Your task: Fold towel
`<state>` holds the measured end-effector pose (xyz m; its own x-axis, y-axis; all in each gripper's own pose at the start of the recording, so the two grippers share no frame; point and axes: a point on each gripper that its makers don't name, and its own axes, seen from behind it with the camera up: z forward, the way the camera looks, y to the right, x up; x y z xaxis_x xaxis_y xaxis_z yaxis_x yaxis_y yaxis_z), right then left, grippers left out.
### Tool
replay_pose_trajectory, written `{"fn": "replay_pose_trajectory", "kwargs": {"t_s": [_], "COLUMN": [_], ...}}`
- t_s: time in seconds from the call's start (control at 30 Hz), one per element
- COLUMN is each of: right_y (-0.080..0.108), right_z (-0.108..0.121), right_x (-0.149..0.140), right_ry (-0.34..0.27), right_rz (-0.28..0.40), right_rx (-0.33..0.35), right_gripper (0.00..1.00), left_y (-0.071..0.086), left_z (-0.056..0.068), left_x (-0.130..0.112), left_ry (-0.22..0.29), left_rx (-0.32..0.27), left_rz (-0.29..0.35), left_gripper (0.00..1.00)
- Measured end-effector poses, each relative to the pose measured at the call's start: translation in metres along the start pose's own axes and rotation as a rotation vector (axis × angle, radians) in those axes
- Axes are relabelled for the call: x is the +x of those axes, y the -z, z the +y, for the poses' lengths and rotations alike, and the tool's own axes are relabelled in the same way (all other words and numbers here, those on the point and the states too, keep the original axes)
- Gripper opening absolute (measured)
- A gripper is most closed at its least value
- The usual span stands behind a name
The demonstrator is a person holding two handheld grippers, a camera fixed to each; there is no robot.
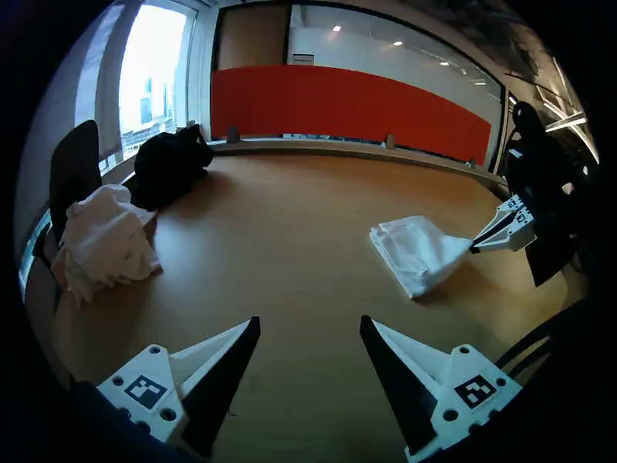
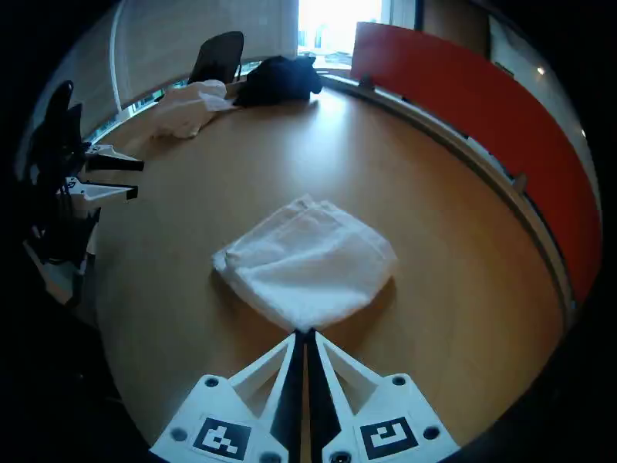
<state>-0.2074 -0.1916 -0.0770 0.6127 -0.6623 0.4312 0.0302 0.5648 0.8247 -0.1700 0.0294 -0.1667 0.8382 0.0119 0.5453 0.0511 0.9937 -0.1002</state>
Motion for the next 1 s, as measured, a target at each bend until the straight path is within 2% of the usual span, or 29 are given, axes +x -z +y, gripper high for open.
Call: {"fn": "replay_pose_trajectory", "kwargs": {"t_s": [0.3, 0.6, 0.8, 1.0], "right_y": [0.019, 0.042, 0.054, 0.063], "right_z": [0.009, 0.02, 0.027, 0.036], "right_x": [0.056, 0.105, 0.12, 0.119], "right_ry": [0.039, 0.059, 0.045, 0.044], "right_rz": [0.079, 0.153, 0.174, 0.167], "right_rx": [-0.024, -0.054, -0.061, -0.072], "right_gripper": [0.02, 0.02, 0.02, 0.02], "left_y": [-0.001, 0.0, 0.0, -0.001], "left_z": [0.003, 0.0, 0.0, 0.002], "left_x": [0.004, 0.006, 0.008, 0.008], "left_ry": [-0.003, 0.009, 0.009, 0.002], "left_rx": [-0.007, 0.006, 0.009, 0.003], "left_rz": [0.009, 0.019, 0.026, 0.026], "left_gripper": [0.96, 0.96, 0.96, 0.96]}}
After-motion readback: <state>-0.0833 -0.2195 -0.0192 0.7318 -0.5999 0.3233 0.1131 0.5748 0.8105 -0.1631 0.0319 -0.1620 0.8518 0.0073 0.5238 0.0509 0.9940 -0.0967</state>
